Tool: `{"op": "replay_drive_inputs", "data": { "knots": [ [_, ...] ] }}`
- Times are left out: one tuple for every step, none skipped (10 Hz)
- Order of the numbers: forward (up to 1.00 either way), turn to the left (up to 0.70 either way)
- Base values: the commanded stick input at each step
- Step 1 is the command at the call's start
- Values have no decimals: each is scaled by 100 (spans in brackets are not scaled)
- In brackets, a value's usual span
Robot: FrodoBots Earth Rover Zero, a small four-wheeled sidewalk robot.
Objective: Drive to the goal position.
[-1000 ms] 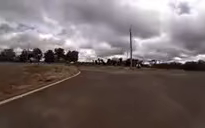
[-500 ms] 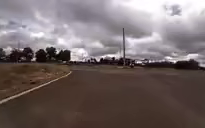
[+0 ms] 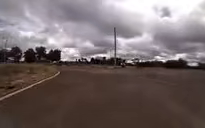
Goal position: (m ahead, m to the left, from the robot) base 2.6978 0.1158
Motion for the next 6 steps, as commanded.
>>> {"op": "replay_drive_inputs", "data": {
  "knots": [
    [85, 4],
    [85, 9],
    [85, 15],
    [85, 21],
    [85, 27],
    [85, 33]
  ]
}}
